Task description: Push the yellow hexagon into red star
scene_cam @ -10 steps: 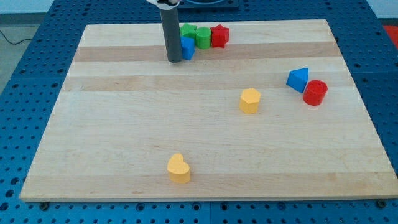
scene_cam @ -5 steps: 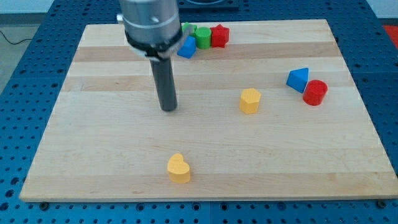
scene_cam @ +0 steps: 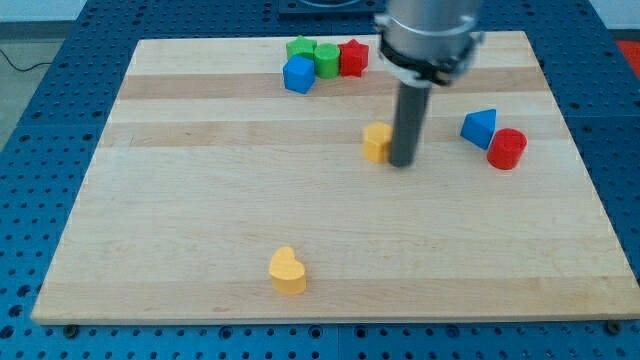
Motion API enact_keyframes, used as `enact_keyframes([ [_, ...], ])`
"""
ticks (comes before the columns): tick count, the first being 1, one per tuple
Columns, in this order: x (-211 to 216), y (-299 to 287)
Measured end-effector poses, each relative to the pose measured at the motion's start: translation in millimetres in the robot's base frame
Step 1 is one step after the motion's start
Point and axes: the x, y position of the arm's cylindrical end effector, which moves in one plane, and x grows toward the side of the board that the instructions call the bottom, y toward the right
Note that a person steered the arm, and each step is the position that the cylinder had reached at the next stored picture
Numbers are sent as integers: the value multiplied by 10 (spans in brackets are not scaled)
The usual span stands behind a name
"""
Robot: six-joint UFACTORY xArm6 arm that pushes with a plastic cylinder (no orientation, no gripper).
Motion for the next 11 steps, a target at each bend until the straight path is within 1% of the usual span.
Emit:
enact_keyframes([
  [1,-464,-274],
  [2,-565,-278],
  [3,-342,-334],
  [4,-92,-574],
  [5,-348,-936],
  [6,-777,-958],
  [7,-856,-999],
  [8,-593,-1051],
  [9,-510,-924],
  [10,-595,-705],
  [11,-838,-678],
])
